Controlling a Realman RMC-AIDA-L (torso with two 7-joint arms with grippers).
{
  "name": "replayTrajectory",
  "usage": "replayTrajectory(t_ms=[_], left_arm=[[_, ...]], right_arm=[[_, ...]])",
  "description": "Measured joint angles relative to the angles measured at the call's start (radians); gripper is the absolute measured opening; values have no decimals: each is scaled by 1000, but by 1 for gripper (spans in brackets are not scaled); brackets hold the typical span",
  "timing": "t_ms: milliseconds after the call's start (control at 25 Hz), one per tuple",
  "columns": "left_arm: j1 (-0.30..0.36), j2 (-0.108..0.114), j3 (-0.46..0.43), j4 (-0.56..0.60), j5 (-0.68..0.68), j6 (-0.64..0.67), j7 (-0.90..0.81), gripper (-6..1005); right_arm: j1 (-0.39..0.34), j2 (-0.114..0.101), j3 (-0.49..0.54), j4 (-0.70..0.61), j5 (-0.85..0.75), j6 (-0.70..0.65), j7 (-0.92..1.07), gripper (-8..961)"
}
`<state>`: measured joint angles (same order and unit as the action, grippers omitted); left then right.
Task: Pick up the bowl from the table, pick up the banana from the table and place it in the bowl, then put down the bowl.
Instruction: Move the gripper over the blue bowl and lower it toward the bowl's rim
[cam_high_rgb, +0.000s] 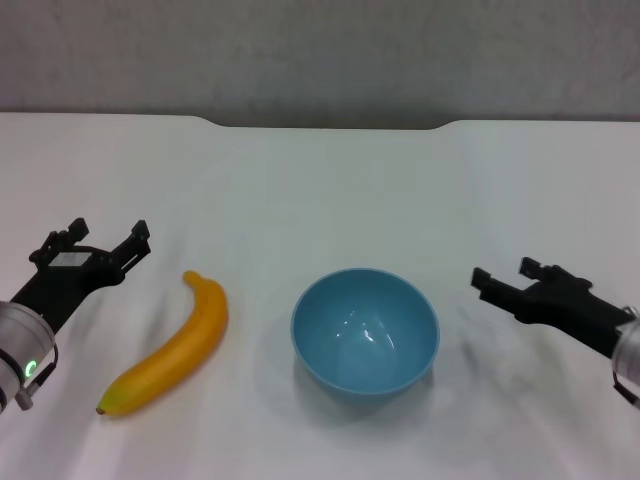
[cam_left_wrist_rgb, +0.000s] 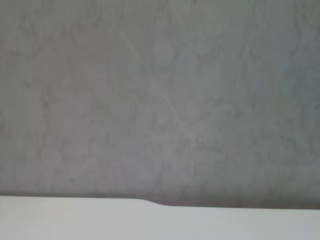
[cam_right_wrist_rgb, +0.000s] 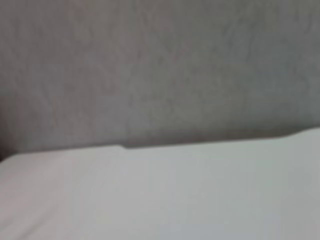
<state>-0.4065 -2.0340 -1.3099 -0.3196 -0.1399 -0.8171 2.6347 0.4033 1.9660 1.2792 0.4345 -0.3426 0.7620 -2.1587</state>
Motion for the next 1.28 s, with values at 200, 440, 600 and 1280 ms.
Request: replayTrajectory(t_ms=[200,440,600,1280], left_arm=[[0,0,-5,3,0,19,1,908],[0,0,-5,2,0,31,1,908],[-1,0,-5,1,0,32,2,908],[-23,-2,5,-4,0,59,-3,908]], right_arm=[[-15,-38,56,183,-300,-130,239,907],[-23,-33,206,344,-771,-154,597,905],[46,-19,289,397,-1169,-112,921,905],[307,36,425,327,-1755,160,1423,903]])
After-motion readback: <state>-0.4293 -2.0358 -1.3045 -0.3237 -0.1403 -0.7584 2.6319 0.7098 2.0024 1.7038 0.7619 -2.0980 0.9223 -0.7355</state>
